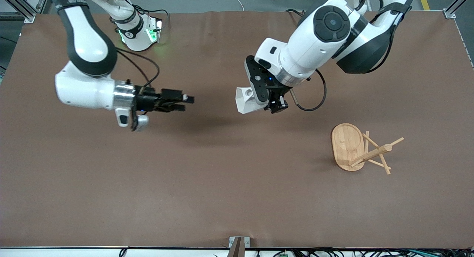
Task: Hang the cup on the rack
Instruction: 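Carry the cup with the left gripper while the right gripper withdraws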
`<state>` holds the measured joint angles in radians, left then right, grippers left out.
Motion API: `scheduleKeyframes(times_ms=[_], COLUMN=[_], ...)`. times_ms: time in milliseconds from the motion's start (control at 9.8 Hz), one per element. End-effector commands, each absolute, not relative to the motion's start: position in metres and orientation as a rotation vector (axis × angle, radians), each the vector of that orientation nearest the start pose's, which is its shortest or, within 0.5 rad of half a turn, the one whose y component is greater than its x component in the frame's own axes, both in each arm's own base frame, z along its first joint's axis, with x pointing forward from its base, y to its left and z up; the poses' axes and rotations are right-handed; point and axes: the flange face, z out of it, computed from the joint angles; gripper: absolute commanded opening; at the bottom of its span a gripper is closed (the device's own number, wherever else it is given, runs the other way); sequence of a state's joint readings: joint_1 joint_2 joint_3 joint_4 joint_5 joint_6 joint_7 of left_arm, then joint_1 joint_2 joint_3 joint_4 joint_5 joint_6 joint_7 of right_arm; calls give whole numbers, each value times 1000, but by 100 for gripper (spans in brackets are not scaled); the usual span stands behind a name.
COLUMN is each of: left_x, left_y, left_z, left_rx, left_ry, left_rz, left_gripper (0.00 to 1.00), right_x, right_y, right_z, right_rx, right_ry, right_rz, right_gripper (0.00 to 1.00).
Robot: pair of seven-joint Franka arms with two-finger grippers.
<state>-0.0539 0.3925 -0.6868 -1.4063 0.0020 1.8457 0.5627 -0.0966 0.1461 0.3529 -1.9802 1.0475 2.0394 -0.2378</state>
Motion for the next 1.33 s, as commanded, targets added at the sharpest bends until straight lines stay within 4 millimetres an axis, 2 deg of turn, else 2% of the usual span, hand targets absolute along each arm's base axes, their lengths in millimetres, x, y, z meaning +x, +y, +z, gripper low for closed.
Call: scheduleKeyframes(times_ms=[0, 204, 306, 408, 510, 612, 714, 918, 1020, 1122, 1224], left_x=[557, 575, 575, 577, 576, 578, 575, 544, 532, 526, 526], left_y=[-363, -329, -319, -313, -299, -277, -247, -215, -195, -183, -167], left_z=[529, 539, 549, 548, 553, 540, 529, 507, 488, 464, 445], left_rx=[-2793, -2936, -3007, -3076, -3094, -3090, -3103, -3085, -3066, -3042, -3062], left_ry=[1860, 1626, 1477, 1318, 1194, 1089, 998, 890, 876, 935, 923], left_rz=[-164, -125, -119, -96, -63, -5, 44, 65, 22, 11, 24], left_gripper=[1, 1, 1, 1, 1, 1, 0, 0, 0, 0, 0], right_x=[563, 565, 565, 565, 569, 568, 564, 555, 549, 545, 546], right_y=[118, 68, 40, 1, -25, -32, -47, -53, -57, -55, -62], right_z=[434, 429, 433, 447, 470, 496, 529, 598, 635, 659, 663], right_rx=[-2340, -2627, -2743, -2812, -2915, -3025, -3067, -3070, -3070, -3076, -3094], right_ry=[203, 307, 313, 349, 326, 285, 332, 350, 357, 349, 352], right_rz=[85, 112, 83, 15, -54, -78, -89, -59, -49, -52, -53], right_gripper=[100, 100, 100, 100, 100, 100, 100, 100, 100, 100, 100])
